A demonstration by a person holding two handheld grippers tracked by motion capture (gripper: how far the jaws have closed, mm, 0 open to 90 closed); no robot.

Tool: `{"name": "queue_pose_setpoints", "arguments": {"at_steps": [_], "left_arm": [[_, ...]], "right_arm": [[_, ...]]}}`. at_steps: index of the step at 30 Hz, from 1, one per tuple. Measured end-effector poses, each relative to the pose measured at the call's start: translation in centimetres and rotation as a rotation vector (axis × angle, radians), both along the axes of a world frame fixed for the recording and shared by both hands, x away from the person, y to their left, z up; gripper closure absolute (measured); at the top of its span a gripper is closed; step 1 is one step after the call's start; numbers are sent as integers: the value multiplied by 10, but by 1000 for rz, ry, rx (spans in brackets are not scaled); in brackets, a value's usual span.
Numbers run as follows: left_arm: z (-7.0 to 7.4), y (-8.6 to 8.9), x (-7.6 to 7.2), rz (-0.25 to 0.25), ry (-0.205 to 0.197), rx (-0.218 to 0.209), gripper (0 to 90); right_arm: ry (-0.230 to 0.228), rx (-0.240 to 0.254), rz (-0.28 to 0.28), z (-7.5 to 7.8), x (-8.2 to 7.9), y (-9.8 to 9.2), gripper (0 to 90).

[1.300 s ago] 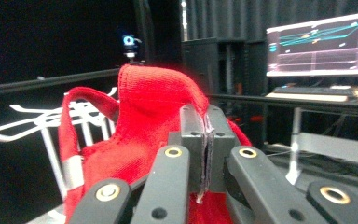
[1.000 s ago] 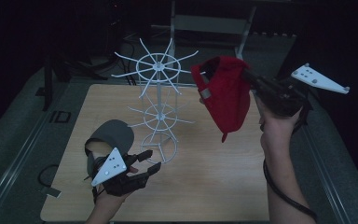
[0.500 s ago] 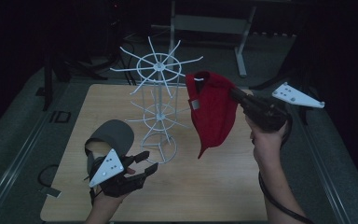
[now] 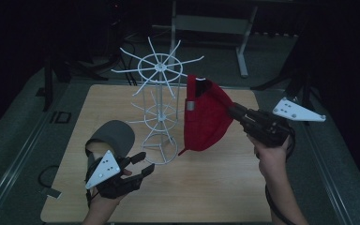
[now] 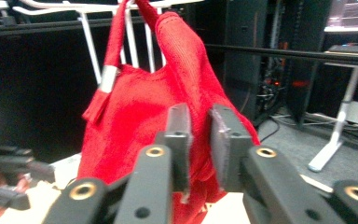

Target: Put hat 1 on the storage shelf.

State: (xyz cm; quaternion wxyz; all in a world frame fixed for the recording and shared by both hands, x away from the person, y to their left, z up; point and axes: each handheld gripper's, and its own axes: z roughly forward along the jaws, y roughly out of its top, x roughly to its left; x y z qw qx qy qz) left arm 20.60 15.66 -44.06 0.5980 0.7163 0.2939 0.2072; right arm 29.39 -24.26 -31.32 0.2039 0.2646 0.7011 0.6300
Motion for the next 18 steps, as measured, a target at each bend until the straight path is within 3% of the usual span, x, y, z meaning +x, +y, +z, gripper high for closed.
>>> {"name": "queue_pose_setpoints", "arguments": {"at_steps": [7,12,18], "left_arm": [[-4,8,-2,23,11,5,513],[-8,16,-4,36,21,1,513],[-14,23,-5,51,23,-1,514]], "right_arm": [[-26,-11,-3,-8,-16,-16,581],[0,-20,-12,-18,-21,-32,465],[38,-44,-24,-44,-23,-47,372]]}}
